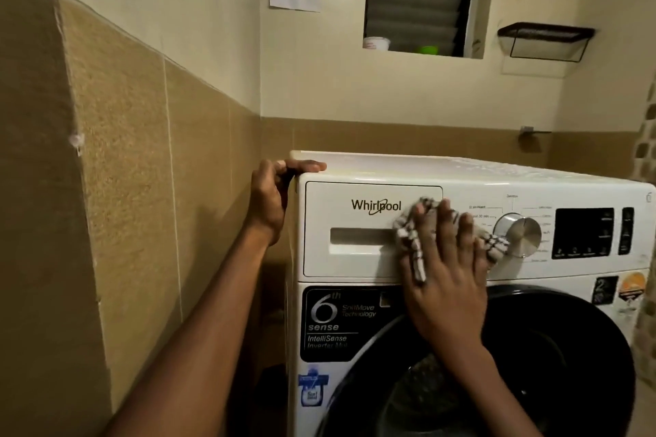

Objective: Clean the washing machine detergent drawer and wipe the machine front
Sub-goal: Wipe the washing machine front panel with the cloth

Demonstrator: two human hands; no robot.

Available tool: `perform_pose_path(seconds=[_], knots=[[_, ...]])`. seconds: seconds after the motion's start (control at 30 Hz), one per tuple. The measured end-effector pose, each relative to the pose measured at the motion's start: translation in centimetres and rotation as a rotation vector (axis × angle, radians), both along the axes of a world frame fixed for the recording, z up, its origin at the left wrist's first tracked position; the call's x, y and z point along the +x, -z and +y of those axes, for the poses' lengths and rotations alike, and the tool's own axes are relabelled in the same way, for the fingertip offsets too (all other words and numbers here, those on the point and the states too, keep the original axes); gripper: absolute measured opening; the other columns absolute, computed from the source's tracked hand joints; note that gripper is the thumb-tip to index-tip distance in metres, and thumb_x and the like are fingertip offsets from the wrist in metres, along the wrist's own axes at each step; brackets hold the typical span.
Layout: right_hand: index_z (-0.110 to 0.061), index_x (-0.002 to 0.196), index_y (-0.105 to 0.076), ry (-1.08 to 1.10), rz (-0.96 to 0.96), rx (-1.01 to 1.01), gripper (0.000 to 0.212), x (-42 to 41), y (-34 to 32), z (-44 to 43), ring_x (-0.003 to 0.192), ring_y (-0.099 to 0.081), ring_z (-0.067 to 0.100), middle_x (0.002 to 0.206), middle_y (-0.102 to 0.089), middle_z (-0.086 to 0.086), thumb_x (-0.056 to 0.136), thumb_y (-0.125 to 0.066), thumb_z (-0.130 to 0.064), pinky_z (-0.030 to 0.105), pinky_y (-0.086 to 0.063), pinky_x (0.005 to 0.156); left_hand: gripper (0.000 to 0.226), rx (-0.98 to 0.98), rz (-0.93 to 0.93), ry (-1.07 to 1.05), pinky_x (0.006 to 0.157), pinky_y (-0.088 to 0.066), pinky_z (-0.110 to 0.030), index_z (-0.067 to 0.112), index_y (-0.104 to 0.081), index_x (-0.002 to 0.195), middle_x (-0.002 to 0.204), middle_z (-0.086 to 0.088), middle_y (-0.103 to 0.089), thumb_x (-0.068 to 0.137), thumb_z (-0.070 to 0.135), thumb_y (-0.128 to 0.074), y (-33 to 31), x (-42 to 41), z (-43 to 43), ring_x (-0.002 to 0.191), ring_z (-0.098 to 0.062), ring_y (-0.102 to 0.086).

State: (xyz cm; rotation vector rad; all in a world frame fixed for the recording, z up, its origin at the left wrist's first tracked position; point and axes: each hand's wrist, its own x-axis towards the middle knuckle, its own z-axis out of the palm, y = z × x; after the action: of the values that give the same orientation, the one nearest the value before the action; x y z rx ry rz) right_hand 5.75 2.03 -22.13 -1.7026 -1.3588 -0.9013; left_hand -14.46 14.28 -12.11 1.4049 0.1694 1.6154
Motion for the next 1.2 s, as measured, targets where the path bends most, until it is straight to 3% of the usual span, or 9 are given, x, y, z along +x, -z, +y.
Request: perform_pose_path(seconds=[0.13,0.23,0.4,0.6,0.63,0.8,1.0,1.1,1.2], knots=[[-0.031,0.157,-0.007,-0.066,0.348,0.110,0.069,-4.7,-4.1,1.8,0.151,0.013,0.025,0.165,0.009,0.001,0.096,-0.015,-0.063,0.054,0.002,0.120,0.054,0.009,-0.022,0.021,0.088,-0.050,-0.028,0.010,-0.077,0.067,0.089,-0.013,-0.077,0.085,0.025,-0.028,0.2,0.3,0.1,0.096,-0.023,-0.069],[-0.031,0.157,-0.007,-0.107,0.034,0.034,0.067,-8.7,-3.6,2.6,0.150,0.012,0.029,0.165,0.009,0.003,0.098,-0.025,-0.058,0.052,0.007,0.120,0.051,0.016,-0.039,0.043,0.092,-0.048,-0.031,0.007,-0.077,0.068,0.088,-0.016,-0.076,0.078,0.027,-0.031,0.3,0.1,0.5,0.097,-0.025,-0.068],[-0.038,0.154,-0.020,-0.210,-0.478,-0.048,0.066,-6.8,1.5,1.5,0.152,-0.008,0.026,0.164,-0.012,-0.004,0.093,-0.043,-0.050,0.047,-0.020,0.119,0.053,0.027,-0.039,0.051,0.091,-0.047,-0.033,0.005,-0.077,0.069,0.088,-0.017,-0.076,0.079,0.027,-0.030,0.3,0.2,0.9,0.097,-0.027,-0.069],[-0.031,0.157,-0.007,-0.146,0.405,0.182,0.064,-7.1,0.1,1.7,0.151,0.010,0.023,0.165,0.008,-0.002,0.099,-0.018,-0.056,0.055,-0.002,0.120,0.051,0.043,-0.020,-0.003,0.088,-0.049,-0.029,0.002,-0.075,0.069,0.088,-0.019,-0.075,0.079,0.025,-0.030,0.1,0.0,0.9,0.097,-0.028,-0.070],[-0.031,0.157,-0.005,-0.155,0.421,0.180,0.065,-8.5,-0.5,1.9,0.151,0.011,0.025,0.165,0.010,-0.001,0.099,-0.021,-0.055,0.055,0.001,0.120,0.050,0.038,-0.012,-0.006,0.086,-0.050,-0.027,-0.001,-0.073,0.071,0.087,-0.019,-0.075,0.078,0.025,-0.031,0.1,0.0,0.8,0.096,-0.027,-0.070],[-0.035,0.155,-0.019,-0.174,-0.331,0.052,0.063,-7.9,-0.5,2.8,0.152,-0.007,0.028,0.164,-0.011,0.000,0.097,-0.036,-0.050,0.049,-0.012,0.120,0.051,0.021,0.012,0.018,0.082,-0.053,-0.026,-0.001,-0.073,0.072,0.089,-0.017,-0.076,0.079,0.027,-0.031,0.1,-0.2,0.7,0.096,-0.026,-0.070],[-0.037,0.156,-0.012,-0.058,0.380,0.187,0.062,-5.9,-4.6,2.9,0.152,0.006,0.023,0.165,0.002,-0.003,0.099,-0.017,-0.060,0.050,-0.002,0.120,0.051,0.033,-0.008,-0.056,0.086,-0.053,-0.031,0.001,-0.074,0.069,0.086,-0.018,-0.076,0.078,0.026,-0.031,0.2,0.3,0.6,0.094,-0.027,-0.071],[-0.034,0.156,-0.016,-0.157,-0.057,0.090,0.062,-8.0,-4.2,2.8,0.152,0.001,0.028,0.165,-0.004,0.002,0.099,-0.013,-0.058,0.051,-0.006,0.121,0.051,0.030,-0.007,-0.044,0.083,-0.052,-0.028,-0.002,-0.072,0.071,0.085,-0.017,-0.076,0.078,0.027,-0.031,0.1,0.2,0.7,0.093,-0.025,-0.071],[-0.037,0.154,-0.023,-0.217,-0.446,0.049,0.058,-4.6,-4.1,2.4,0.151,-0.010,0.022,0.163,-0.017,-0.005,0.099,-0.032,-0.053,0.044,-0.017,0.120,0.051,0.028,-0.008,-0.031,0.081,-0.053,-0.025,-0.005,-0.070,0.074,0.085,-0.017,-0.075,0.078,0.027,-0.031,0.1,0.2,0.8,0.094,-0.025,-0.071]])
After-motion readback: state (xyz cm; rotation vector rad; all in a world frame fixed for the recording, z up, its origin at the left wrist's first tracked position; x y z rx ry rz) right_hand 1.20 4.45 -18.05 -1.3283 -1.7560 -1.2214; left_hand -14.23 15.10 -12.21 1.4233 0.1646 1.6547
